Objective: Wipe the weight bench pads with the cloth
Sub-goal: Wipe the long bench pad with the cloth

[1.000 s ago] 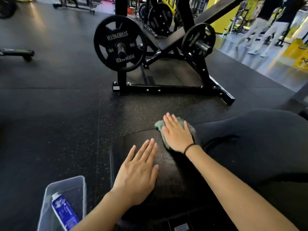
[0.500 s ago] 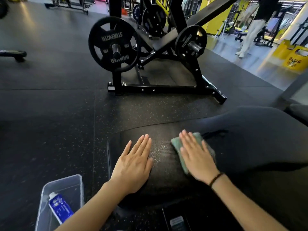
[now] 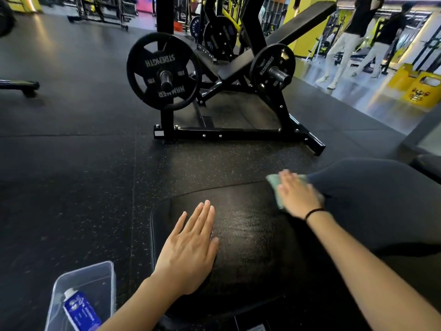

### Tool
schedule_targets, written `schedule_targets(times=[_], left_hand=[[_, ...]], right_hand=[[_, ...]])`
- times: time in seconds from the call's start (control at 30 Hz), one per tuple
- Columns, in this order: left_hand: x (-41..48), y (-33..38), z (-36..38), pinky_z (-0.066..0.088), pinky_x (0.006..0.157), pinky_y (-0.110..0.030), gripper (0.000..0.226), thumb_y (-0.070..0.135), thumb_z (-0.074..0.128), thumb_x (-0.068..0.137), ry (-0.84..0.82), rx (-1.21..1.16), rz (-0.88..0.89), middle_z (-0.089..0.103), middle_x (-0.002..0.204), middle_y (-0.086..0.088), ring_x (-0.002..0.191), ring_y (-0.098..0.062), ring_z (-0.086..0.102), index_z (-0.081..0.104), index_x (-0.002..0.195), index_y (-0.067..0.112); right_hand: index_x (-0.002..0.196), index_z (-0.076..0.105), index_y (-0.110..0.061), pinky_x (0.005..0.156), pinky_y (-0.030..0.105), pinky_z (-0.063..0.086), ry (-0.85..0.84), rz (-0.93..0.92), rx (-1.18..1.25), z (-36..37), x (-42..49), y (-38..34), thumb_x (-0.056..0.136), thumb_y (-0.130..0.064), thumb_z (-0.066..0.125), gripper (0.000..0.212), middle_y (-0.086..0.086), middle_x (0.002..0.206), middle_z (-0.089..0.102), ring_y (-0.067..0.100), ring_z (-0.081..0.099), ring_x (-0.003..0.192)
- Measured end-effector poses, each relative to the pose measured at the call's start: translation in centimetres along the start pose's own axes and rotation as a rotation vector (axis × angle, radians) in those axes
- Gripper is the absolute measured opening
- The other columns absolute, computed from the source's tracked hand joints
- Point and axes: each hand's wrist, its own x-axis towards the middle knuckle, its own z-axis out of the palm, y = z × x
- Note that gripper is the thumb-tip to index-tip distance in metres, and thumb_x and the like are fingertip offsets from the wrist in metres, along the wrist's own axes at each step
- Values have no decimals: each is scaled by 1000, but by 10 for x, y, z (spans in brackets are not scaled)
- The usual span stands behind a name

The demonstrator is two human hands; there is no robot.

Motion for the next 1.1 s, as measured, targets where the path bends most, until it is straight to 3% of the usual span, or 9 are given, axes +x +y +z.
schedule_targets(times=[0.1,0.2,0.3,0.4,0.5,0.57,0.83,1.0,1.1], left_hand=[[0,2,-2,14,108,-36,59,39,25,95,-14,-18,-16,31,151,-7,140,-20,25,33,144,7],[1,1,-3,1,112,-34,63,42,15,94,-9,-80,-5,11,156,-3,144,-18,6,17,149,10],[1,0,-3,12,109,-36,60,38,24,94,-43,-21,13,28,152,-8,141,-20,23,31,145,6],[0,1,-6,11,109,-37,61,38,22,94,-58,-39,7,27,153,-8,142,-20,21,29,145,6],[-1,3,-8,-12,116,-30,72,45,-6,86,-67,-101,-1,-13,156,0,143,-13,-16,-5,149,12],[0,3,-9,-14,115,-31,75,47,-13,81,-83,-90,-4,-19,155,1,141,-11,-22,-12,148,13],[1,2,-11,-13,115,-30,79,48,-15,78,-112,-114,-14,-16,157,1,142,-9,-19,-10,149,14],[1,2,-11,-13,116,-31,78,48,-16,77,-128,-122,-21,-19,156,2,141,-9,-22,-13,149,15],[0,2,-11,-12,116,-31,79,47,-15,77,-125,-127,-20,-17,157,2,142,-8,-20,-11,149,15]], right_hand=[[151,6,-15,115,51,6,-86,122,13,-2,12,7,101,-33,12,53,1,160,-2,20,1,146],[151,2,-19,115,46,0,-37,-199,13,22,-33,-65,98,-38,3,56,-3,158,-6,16,-5,146],[150,5,-25,116,36,-3,-18,-525,99,28,-119,-86,91,-51,-12,67,-15,154,-4,6,-8,142],[146,-5,-30,117,33,1,14,-340,31,18,-120,-6,81,-62,-20,74,-20,151,-11,4,-9,143],[150,-2,-21,118,45,7,-101,120,-55,-6,-68,69,95,-45,0,60,-7,158,-10,12,-3,146],[151,2,-18,116,52,6,-113,244,-2,-12,-51,68,102,-34,11,53,-3,159,-6,16,-2,146],[148,-3,-31,117,34,-7,-19,-353,96,24,-171,-72,82,-56,-24,74,-21,152,-12,3,-14,142],[151,6,-23,116,48,11,-21,98,-60,2,-79,48,94,-43,4,60,-6,159,-1,15,3,146],[151,6,-20,115,55,4,-100,348,26,-11,-40,58,101,-32,13,53,-4,160,-2,18,-1,146]])
